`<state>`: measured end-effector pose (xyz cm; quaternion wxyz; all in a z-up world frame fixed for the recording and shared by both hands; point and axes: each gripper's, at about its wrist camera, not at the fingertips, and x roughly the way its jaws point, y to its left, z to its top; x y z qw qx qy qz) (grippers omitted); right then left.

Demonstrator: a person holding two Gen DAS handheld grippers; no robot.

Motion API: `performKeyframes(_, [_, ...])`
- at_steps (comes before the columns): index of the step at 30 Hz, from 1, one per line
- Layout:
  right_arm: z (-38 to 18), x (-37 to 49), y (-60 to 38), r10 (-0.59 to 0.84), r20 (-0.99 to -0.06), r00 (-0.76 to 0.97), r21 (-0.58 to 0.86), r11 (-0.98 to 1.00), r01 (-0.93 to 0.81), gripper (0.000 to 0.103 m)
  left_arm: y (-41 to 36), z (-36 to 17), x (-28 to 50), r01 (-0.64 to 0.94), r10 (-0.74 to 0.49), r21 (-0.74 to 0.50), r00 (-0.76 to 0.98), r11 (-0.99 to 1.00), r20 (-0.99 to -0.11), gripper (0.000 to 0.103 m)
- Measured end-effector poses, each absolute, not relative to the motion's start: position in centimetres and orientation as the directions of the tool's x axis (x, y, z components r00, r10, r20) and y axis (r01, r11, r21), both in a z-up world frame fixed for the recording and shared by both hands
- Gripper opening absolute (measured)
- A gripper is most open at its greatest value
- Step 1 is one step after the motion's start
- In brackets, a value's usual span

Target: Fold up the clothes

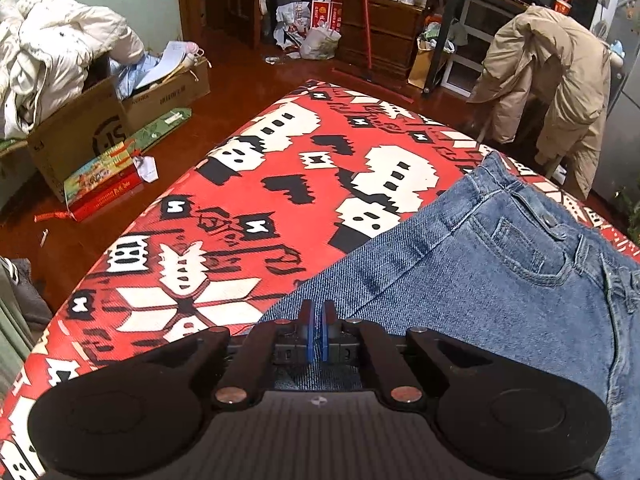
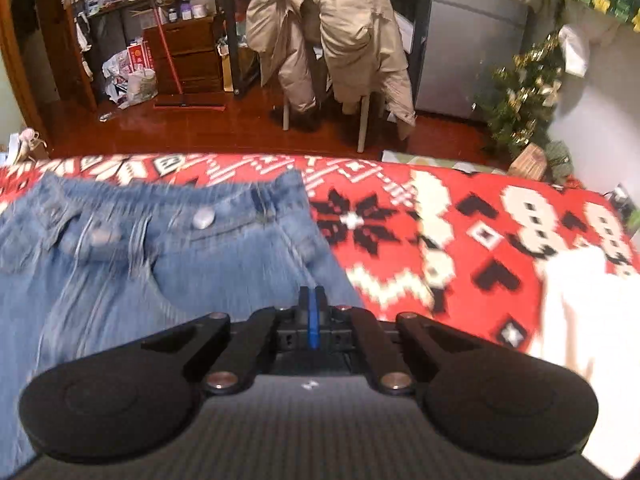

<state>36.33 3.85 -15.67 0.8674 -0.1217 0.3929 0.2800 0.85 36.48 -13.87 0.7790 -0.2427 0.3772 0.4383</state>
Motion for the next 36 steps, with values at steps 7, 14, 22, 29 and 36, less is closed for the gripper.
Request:
performKeyframes(7, [-16.0, 41.6, 7.9, 0.398, -0.758, 0.517, 0.042, 0.82, -0.57, 0.0, 36.3, -14.1, 1.0, -0.863, 0.507, -0.035, 0.328, 0.504, -0.797, 0.004])
performKeyframes(14, [-15.6, 42.9, 8.9, 0.381, -0.761, 0.524, 0.037, 0.833, -0.552, 0.001, 36.9, -14.0, 0.6, -0.871, 0.486, -0.071, 0.338, 0.487, -0.806, 0.006])
performKeyframes(22, [-16.1, 43.3, 10.1, 0.402, -0.742, 0.537, 0.053, 0.833, -0.551, 0.003, 37.3, -13.9, 0.2, -0.883, 0.485, -0.085, 0.332, 0.462, -0.809, 0.006])
performKeyframes(29, [-15.3, 43.4, 10.9, 0.384, -0.738, 0.555, 0.052, 0.852, -0.521, 0.01, 37.6, -13.9, 0.1, -0.887, 0.492, -0.076, 0.322, 0.456, -0.809, 0.006])
performKeyframes(36, [-11.7, 35.0, 6.7, 0.372, -0.745, 0.554, 0.019, 0.842, -0.54, 0.018, 37.7, -13.9, -0.1, -0.888, 0.488, -0.078, 0.321, 0.453, -0.812, 0.006])
